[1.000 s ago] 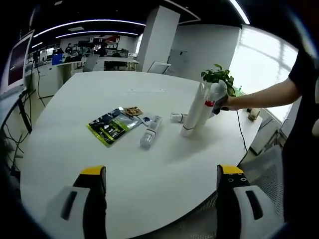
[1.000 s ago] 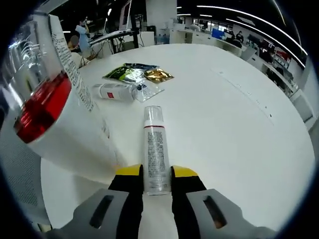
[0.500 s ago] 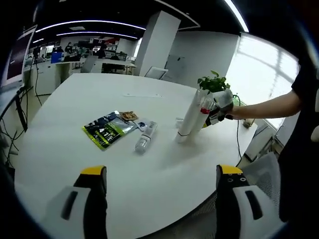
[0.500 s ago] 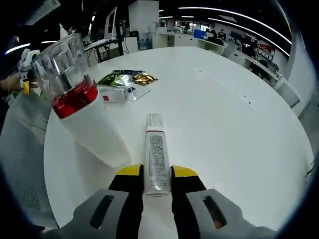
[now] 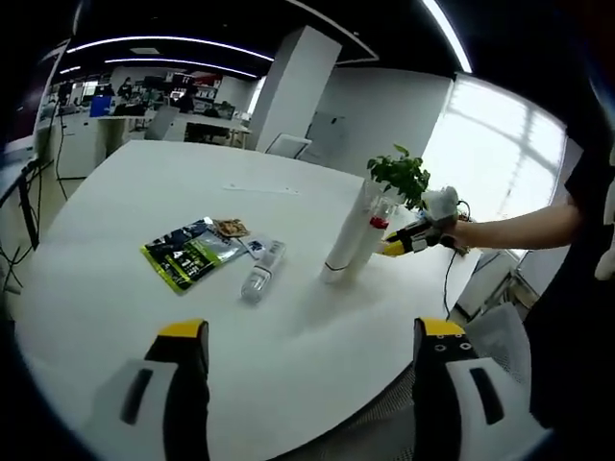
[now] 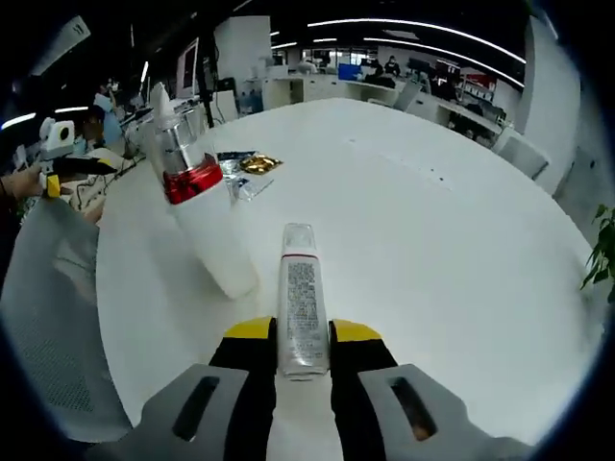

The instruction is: Arrange the skincare products in the storage area until every visible bottle or jar stands upright without overlapping.

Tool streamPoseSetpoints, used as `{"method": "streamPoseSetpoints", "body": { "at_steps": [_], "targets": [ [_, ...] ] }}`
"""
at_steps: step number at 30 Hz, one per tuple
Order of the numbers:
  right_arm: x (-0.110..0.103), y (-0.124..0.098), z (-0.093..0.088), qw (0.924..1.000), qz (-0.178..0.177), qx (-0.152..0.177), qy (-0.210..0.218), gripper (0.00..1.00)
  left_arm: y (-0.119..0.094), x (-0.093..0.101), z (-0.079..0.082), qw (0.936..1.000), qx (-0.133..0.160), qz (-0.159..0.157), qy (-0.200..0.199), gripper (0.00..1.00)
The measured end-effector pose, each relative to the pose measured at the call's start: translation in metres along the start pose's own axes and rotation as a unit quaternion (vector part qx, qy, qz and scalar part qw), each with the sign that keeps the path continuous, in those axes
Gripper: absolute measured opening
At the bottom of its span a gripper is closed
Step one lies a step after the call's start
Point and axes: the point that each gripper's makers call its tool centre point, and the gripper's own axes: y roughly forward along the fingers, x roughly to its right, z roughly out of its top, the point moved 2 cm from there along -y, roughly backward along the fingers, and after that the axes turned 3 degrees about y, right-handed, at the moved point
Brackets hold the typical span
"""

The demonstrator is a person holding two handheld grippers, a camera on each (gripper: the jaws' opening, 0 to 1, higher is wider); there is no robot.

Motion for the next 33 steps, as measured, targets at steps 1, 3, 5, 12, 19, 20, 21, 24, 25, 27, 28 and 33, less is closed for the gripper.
{"method": "streamPoseSetpoints", "body": {
  "at_steps": [1, 3, 5, 12, 19, 20, 21, 24, 25, 27, 28, 33],
  "targets": [
    [-0.009, -0.004, -0.003, 1.0, -0.001, 0.002, 0.004, 0.2, 0.0, 0.001, 0.001, 1.0, 0.002, -0.003, 0.0, 0.8],
    [-0.015, -0.012, -0.013, 0.9998, -0.01, 0.006, 0.016, 0.2, 0.001, 0.003, 0.002, 1.0, 0.003, -0.008, 0.001, 0.8],
    [-0.02, -0.018, -0.02, 0.9995, -0.013, 0.008, 0.026, 0.2, 0.002, 0.004, 0.002, 0.9999, 0.001, -0.014, 0.005, 0.8],
    [-0.033, -0.036, -0.036, 0.9972, -0.025, 0.027, 0.065, 0.2, 0.006, 0.01, 0.004, 0.9994, -0.003, -0.032, 0.015, 0.8],
    [-0.055, -0.05, -0.043, 0.9869, -0.021, 0.081, 0.138, 0.2, 0.01, 0.018, 0.008, 0.9985, 0.0, -0.051, 0.017, 0.79],
    [-0.06, -0.051, -0.045, 0.9851, -0.017, 0.087, 0.147, 0.2, 0.01, 0.02, 0.01, 0.9985, 0.004, -0.053, 0.014, 0.78],
    [-0.062, -0.052, -0.049, 0.9838, -0.017, 0.09, 0.154, 0.2, 0.01, 0.02, 0.012, 0.9984, 0.007, -0.055, 0.011, 0.78],
    [-0.078, -0.054, -0.054, 0.9811, -0.01, 0.098, 0.166, 0.2, 0.011, 0.022, 0.019, 0.9978, 0.019, -0.064, -0.003, 0.78],
    [-0.082, -0.054, -0.054, 0.9792, -0.005, 0.105, 0.173, 0.2, 0.011, 0.023, 0.022, 0.9976, 0.022, -0.066, -0.006, 0.78],
    [-0.087, -0.056, -0.051, 0.976, -0.002, 0.119, 0.182, 0.2, 0.011, 0.026, 0.027, 0.9971, 0.028, -0.07, -0.009, 0.77],
    [-0.091, -0.057, -0.049, 0.9747, 0.002, 0.126, 0.185, 0.2, 0.011, 0.026, 0.027, 0.997, 0.03, -0.071, -0.01, 0.77],
    [-0.118, -0.063, -0.021, 0.9653, 0.041, 0.176, 0.188, 0.2, 0.013, 0.032, 0.035, 0.9952, 0.042, -0.085, -0.023, 0.76]
  ]
}}
